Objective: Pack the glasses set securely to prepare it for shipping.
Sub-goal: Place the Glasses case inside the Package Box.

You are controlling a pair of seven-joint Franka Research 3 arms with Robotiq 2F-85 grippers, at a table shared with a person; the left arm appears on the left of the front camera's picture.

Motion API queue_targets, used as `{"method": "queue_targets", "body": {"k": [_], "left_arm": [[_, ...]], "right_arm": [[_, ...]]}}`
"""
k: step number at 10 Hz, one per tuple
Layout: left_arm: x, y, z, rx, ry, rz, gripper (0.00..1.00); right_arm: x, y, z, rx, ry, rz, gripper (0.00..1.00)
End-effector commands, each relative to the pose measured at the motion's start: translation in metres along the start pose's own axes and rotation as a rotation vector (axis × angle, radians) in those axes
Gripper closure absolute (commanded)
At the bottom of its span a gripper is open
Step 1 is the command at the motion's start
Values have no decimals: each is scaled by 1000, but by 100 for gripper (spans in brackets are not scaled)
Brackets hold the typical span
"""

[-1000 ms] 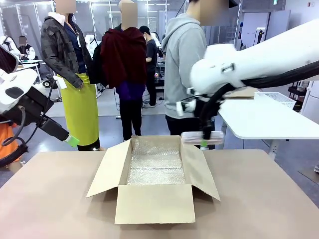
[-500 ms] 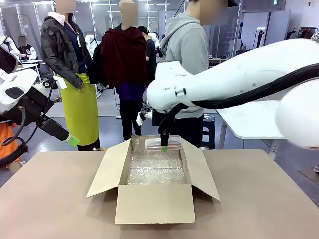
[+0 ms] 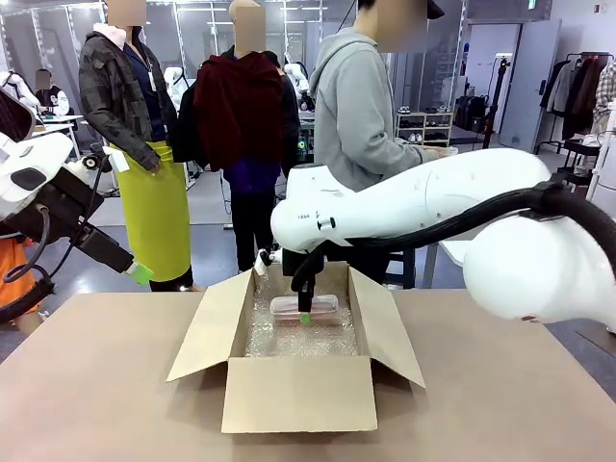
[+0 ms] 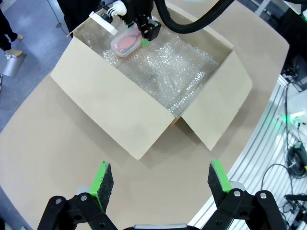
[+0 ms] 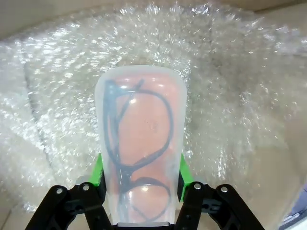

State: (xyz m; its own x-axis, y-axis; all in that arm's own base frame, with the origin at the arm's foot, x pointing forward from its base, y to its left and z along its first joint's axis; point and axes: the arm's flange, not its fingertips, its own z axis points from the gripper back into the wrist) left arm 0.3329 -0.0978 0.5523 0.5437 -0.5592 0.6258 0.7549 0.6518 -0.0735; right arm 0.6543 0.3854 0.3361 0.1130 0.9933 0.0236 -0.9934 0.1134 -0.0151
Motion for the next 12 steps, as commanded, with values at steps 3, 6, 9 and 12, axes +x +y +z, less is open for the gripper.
{"method": "queue_targets", "body": {"k": [3, 6, 9, 12], "left_arm": [[0, 1, 2, -13, -9, -6, 0], [0, 1, 2, -13, -9, -6, 0], [0, 1, 2, -13, -9, -6, 0], [0, 1, 2, -13, -9, -6, 0]], "right_arm": [[10, -10, 1, -6, 4, -11, 9], [7, -6, 9, -7, -2, -9, 0], [3, -8, 5, -12, -18, -7, 0], [3, -8, 5, -12, -18, -7, 0]]}}
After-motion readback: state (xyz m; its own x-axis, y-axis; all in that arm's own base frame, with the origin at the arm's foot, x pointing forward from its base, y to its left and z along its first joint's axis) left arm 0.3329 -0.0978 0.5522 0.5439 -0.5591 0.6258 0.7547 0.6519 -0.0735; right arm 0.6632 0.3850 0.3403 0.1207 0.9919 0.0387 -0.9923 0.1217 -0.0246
